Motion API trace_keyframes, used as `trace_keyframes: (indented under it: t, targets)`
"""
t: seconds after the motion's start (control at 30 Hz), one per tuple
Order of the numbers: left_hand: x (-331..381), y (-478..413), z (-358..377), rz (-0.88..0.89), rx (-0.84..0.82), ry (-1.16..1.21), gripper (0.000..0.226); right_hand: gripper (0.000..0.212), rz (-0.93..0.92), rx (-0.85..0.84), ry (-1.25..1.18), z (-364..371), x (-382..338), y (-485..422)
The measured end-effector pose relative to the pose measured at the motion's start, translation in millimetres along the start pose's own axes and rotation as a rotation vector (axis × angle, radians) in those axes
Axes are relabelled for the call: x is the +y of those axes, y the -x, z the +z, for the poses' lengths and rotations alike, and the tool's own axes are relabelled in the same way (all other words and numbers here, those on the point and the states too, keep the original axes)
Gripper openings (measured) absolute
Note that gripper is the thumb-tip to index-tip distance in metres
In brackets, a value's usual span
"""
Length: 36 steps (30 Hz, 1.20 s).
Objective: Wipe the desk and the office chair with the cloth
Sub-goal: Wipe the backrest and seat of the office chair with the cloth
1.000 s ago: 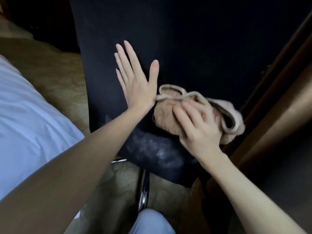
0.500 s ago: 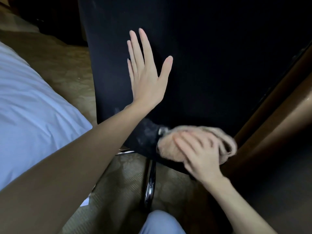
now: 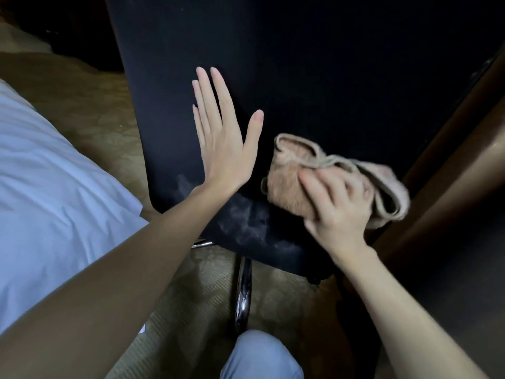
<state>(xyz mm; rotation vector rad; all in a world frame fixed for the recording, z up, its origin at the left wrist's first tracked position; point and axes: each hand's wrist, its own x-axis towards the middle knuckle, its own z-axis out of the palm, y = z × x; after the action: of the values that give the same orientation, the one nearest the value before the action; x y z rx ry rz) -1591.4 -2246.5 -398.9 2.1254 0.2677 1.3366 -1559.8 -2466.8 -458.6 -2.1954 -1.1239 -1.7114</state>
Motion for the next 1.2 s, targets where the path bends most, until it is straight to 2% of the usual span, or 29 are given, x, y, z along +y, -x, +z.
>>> trace_keyframes:
  t: [0.07, 0.27, 0.4, 0.5, 0.6, 0.73, 0.8, 0.9, 1.07, 1.2]
  targets:
    - [1, 6, 6, 0.003, -0.003, -0.009, 0.080, 0.066, 0.029, -0.102, -0.026, 12, -12, 39]
    - [6, 12, 12, 0.040, -0.007, -0.015, 0.080, 0.086, 0.039, -0.489, -0.063, 22, -31, 128]
    - [10, 15, 9, 0.038, -0.027, -0.016, 0.080, 0.077, 0.017, -0.574, -0.096, 17, -26, 136]
    - [6, 15, 3, 0.054, -0.058, -0.035, 0.081, 0.079, -0.077, -0.600, -0.111, 10, -24, 141]
    - [1, 12, -1, 0.059, -0.084, -0.041, 0.081, 0.078, -0.101, -0.512, -0.131, -2, -25, 131]
    - [-10, 7, 1, 0.043, -0.075, -0.018, 0.080, 0.056, -0.029, -0.103, -0.106, -17, -5, 58]
    - [-15, 3, 2, 0.027, -0.062, 0.014, 0.080, 0.051, -0.050, 0.035, -0.066, -23, 14, 21]
    - [-24, 2, 4, -0.025, -0.023, 0.074, 0.076, 0.052, -0.077, 0.062, -0.002, -20, 29, 1]
    - [-24, 9, 16, -0.101, 0.032, 0.149, 0.070, 0.032, -0.052, 0.065, -0.037, 6, -8, 46]
    - [-24, 6, 26, -0.080, 0.051, 0.144, 0.069, 0.037, -0.054, -0.061, -0.060, 23, -18, 103]
